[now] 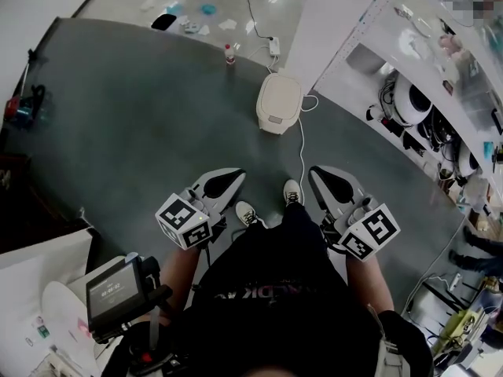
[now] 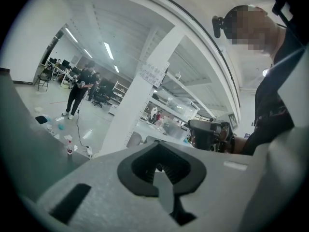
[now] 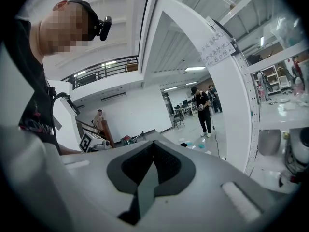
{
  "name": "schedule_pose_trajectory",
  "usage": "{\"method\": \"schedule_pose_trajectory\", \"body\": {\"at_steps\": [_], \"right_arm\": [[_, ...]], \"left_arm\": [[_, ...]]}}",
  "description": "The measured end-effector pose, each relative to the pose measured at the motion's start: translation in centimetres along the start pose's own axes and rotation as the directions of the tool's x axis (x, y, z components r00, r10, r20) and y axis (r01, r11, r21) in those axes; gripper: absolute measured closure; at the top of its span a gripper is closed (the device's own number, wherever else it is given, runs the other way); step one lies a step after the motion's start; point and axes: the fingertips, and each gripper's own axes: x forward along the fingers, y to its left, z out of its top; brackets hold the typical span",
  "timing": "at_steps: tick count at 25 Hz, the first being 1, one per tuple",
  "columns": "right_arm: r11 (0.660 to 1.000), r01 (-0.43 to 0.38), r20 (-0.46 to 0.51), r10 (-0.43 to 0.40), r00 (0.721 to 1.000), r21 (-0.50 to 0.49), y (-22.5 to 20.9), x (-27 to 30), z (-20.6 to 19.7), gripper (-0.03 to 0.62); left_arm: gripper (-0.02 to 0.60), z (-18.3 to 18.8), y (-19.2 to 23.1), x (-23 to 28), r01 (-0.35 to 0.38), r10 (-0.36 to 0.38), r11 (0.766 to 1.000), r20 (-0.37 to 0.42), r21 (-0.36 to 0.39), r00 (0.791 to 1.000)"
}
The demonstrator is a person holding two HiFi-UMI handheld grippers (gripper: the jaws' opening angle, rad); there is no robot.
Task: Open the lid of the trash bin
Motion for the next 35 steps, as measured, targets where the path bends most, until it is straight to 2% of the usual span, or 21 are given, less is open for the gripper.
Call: {"method": "schedule_pose_trajectory", "body": {"at_steps": [9,13,19,24,31,35], "right_arm": [[0.998,-0.065,-0.010,0.064,0.998,-0.008,-2.8,2.1,1.9,0.585],[0.993,-0.115,-0.023,0.115,0.993,0.007,-6.7,2.6,2.7,0.585],[0.985,-0.172,-0.067,0.174,0.983,0.026,-13.0,4.3,2.5,0.585],[0.980,-0.196,-0.095,0.199,0.975,0.043,-18.1,6.1,2.0,0.585],[0.969,-0.226,-0.130,0.238,0.963,0.098,-24.0,7.9,0.9,0.586],[0.963,-0.238,-0.158,0.257,0.953,0.128,-26.3,8.7,-0.5,0.585]], "left_arm": [[0.580,-0.2,3.3,1.7,-0.094,0.095,0.993,0.009,-0.065,0.995],[0.580,-0.7,4.9,5.4,-0.157,0.158,0.983,0.002,-0.097,0.987],[0.580,-1.8,8.6,12.1,-0.207,0.206,0.966,-0.020,-0.155,0.978],[0.578,-3.3,12.7,16.8,-0.252,0.257,0.937,-0.011,-0.242,0.966],[0.576,-6.4,18.1,21.8,-0.333,0.331,0.892,-0.060,-0.306,0.942],[0.546,-8.2,20.7,23.6,-0.368,0.361,0.866,-0.087,-0.337,0.929]]}}
